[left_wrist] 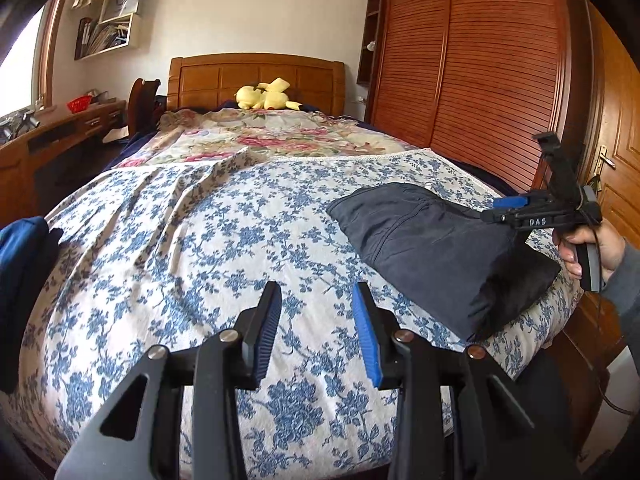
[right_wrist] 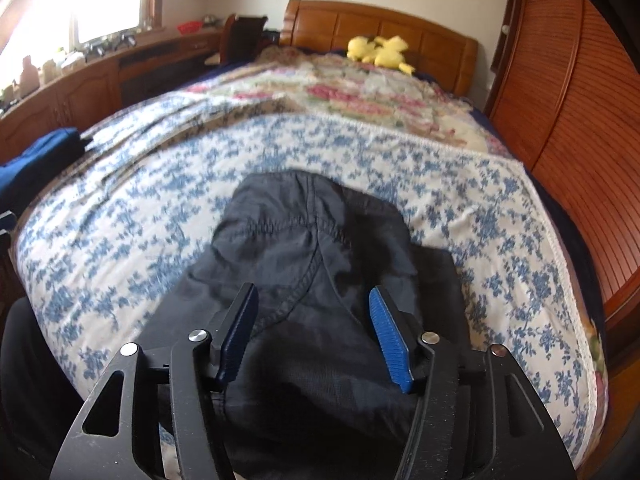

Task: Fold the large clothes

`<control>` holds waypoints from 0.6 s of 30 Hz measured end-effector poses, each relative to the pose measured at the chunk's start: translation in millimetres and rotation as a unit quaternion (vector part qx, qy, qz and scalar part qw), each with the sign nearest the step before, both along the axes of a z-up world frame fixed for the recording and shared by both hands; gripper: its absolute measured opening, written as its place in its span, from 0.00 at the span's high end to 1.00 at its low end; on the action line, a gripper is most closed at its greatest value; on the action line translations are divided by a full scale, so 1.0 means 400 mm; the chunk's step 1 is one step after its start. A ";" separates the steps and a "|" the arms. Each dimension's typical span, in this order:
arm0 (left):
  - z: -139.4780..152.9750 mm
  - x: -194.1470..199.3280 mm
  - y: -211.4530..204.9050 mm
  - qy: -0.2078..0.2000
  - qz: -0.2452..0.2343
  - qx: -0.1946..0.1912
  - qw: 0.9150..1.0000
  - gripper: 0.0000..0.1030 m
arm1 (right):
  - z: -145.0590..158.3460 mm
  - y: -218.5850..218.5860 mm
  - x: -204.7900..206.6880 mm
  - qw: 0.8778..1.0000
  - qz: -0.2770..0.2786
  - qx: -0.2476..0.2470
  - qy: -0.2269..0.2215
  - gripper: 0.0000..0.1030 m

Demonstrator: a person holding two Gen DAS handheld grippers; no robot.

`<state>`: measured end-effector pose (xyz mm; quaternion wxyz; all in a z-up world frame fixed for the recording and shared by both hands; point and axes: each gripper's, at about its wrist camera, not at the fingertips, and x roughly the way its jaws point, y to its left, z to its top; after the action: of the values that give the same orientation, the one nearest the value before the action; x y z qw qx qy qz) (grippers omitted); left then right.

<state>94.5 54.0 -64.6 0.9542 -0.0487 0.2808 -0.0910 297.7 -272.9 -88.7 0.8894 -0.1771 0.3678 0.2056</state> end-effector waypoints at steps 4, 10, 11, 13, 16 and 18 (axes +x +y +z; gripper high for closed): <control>-0.014 -0.003 0.012 0.004 0.002 -0.007 1.000 0.66 | -0.056 -0.009 0.009 1.000 -0.008 -0.019 0.023 0.40; -0.025 -0.008 0.016 0.009 0.006 -0.008 1.000 0.65 | -0.112 -0.031 0.015 0.999 -0.021 -0.021 0.043 0.35; -0.027 -0.008 0.016 0.009 0.006 -0.009 1.000 0.65 | -0.119 -0.034 0.017 0.998 -0.023 -0.018 0.047 0.35; -0.032 -0.006 0.016 0.012 0.008 -0.007 1.000 0.65 | -0.129 -0.049 0.022 0.998 -0.027 -0.001 0.057 0.34; -0.040 -0.003 0.015 0.017 0.007 -0.007 1.000 0.65 | -0.137 -0.072 0.033 0.996 -0.032 0.033 0.073 0.33; -0.045 -0.001 0.015 0.019 0.007 -0.006 1.000 0.65 | -0.144 -0.083 0.041 0.995 -0.036 0.046 0.081 0.31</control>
<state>94.3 59.9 -82.7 0.9488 -0.0585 0.2984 -0.0855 313.9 -306.2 -146.4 0.8707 -0.1051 0.4349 0.2043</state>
